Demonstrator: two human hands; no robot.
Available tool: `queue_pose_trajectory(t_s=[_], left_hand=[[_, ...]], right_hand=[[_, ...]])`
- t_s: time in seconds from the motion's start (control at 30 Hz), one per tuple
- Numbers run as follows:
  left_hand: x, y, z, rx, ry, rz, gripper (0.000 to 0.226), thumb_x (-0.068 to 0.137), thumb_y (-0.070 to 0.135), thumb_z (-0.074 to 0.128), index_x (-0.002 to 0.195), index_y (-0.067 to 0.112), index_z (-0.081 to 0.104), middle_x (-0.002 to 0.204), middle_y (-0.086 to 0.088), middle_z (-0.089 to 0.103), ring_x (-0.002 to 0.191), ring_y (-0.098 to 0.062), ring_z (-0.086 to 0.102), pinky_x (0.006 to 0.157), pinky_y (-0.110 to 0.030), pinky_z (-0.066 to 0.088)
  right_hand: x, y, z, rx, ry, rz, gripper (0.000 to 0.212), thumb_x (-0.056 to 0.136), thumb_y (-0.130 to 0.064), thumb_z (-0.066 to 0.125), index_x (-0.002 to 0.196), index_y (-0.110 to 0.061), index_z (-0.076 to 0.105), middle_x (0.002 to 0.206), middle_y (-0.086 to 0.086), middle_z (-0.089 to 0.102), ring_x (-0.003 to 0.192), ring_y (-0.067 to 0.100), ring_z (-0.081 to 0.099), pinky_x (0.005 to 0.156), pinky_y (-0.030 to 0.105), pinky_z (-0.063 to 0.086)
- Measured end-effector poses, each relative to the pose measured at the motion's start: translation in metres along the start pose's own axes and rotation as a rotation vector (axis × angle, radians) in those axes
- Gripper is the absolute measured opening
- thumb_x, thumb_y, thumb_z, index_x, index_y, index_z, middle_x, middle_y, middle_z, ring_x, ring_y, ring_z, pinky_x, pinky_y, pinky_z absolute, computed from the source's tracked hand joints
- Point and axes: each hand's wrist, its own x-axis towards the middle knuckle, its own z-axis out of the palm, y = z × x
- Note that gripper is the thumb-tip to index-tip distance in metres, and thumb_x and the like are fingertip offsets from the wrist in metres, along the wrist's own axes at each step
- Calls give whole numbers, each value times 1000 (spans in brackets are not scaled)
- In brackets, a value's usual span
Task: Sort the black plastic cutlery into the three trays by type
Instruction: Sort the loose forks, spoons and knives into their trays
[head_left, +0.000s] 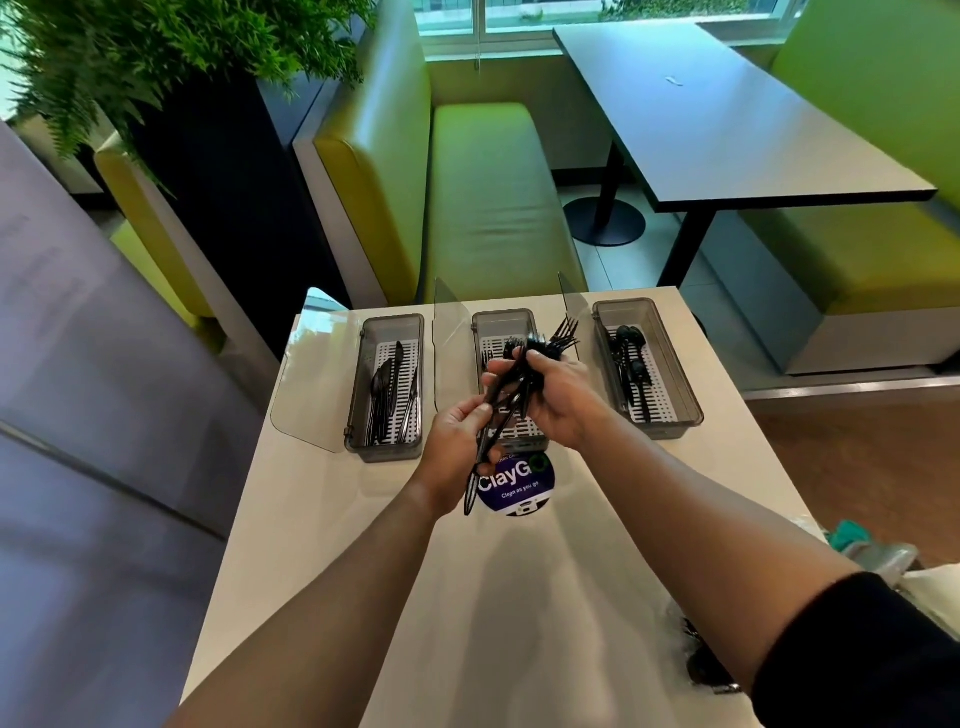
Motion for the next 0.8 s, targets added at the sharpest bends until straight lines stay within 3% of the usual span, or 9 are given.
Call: queue_pose_trajectory(t_s=[0.1, 0.27, 0.53, 0.6, 0.7, 0.8], left_hand=[[2, -3, -4, 15, 24, -12, 19, 106, 15, 44, 113, 8, 61, 90, -11, 67, 50, -14, 49, 38, -22, 33], [2, -4, -7, 30, 70, -8, 14, 104, 7, 49, 108, 13, 60, 84, -7, 64, 48, -11, 46, 37, -20, 31], [4, -9, -8, 76, 77, 3, 6, 101, 13, 58, 100, 8, 60, 81, -13, 64, 40, -9, 36, 36, -20, 29], [3, -9, -5, 115, 60, -8, 13, 99, 17, 63, 97, 6, 58, 78, -16, 61, 38, -7, 33, 36, -21, 28], [2, -2, -1, 134, 44, -8, 21, 98, 25, 63, 101, 5, 58, 62, -1, 52, 39, -5, 31, 37, -20, 28], [4, 10, -6, 79, 56, 15, 30, 101, 31, 57, 105, 1, 63, 73, -1, 53, 44, -5, 34, 38, -18, 28]], right_hand=[[5, -6, 0, 31, 81, -47, 31, 109, -18, 40, 133, 2, 43, 102, 30, 72, 88, 42, 72, 87, 59, 58], [3, -18, -2, 4, 130, -93, 20, 109, -13, 39, 117, 0, 52, 75, 17, 66, 74, 34, 71, 79, 52, 59], [3, -5, -2, -21, 145, -108, 26, 108, -21, 42, 124, -2, 50, 80, 19, 68, 68, 32, 70, 67, 43, 62], [3, 1, 0, -21, 151, -105, 26, 107, -25, 45, 120, -3, 53, 72, 13, 65, 60, 27, 65, 59, 39, 59], [9, -1, 7, -58, 209, -136, 18, 105, -24, 50, 102, -8, 54, 62, 4, 56, 45, 15, 50, 41, 28, 44], [18, -15, 11, -118, 232, -164, 20, 103, -29, 57, 97, -10, 53, 61, 2, 53, 42, 12, 44, 36, 23, 37]])
